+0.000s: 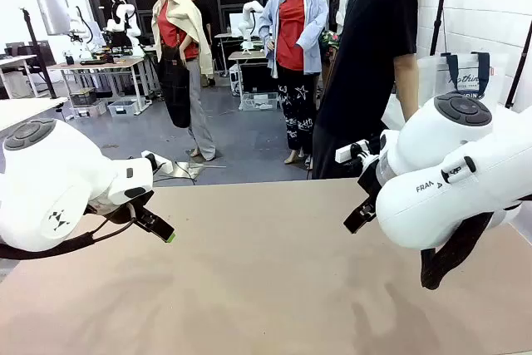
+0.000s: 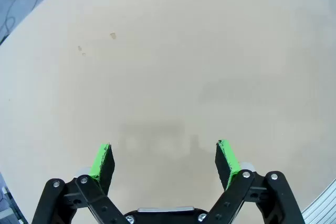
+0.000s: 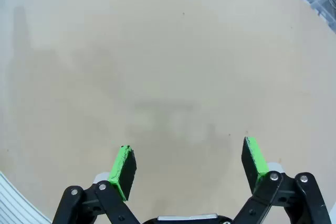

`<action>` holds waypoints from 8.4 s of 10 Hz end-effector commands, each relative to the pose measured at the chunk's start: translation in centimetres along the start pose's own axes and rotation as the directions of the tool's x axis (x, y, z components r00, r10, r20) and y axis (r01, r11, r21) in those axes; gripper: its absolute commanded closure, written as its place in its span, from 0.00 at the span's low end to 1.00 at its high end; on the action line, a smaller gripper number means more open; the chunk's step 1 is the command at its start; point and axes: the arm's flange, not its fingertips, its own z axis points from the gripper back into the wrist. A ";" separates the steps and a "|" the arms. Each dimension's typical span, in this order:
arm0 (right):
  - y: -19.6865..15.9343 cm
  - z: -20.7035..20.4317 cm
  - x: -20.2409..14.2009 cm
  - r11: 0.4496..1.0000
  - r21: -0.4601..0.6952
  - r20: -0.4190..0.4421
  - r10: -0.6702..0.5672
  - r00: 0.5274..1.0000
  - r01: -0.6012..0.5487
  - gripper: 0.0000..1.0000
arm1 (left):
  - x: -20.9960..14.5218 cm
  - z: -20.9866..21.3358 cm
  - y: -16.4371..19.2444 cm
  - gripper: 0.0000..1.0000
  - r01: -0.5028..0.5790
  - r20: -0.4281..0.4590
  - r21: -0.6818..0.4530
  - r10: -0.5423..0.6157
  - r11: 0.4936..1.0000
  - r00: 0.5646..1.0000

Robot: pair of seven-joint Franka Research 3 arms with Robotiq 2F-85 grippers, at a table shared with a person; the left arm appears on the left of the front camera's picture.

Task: Transfer purchased items from the store into the shopping bag.
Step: Open the Reusable shopping bag in the center of the table.

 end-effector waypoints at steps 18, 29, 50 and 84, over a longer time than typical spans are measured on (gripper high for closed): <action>0.0 0.0 0.0 1.000 0.000 0.000 0.000 1.000 0.000 0.00 | 0.0 0.0 0.0 0.00 0.000 0.000 0.000 0.000 1.000 1.000; 0.0 0.0 0.0 1.000 0.000 0.000 0.000 1.000 0.000 0.00 | 0.0 0.0 0.0 0.00 0.000 0.000 0.000 0.000 1.000 1.000; 0.0 0.0 0.0 1.000 0.000 0.000 0.000 1.000 0.000 0.00 | 0.0 0.0 0.0 0.00 0.000 0.000 0.000 0.000 1.000 1.000; -8.6 13.5 15.7 0.998 0.050 -0.070 -0.023 0.997 0.027 0.00 | 17.1 10.5 -4.0 0.00 0.026 -0.075 -0.136 -0.037 0.990 0.996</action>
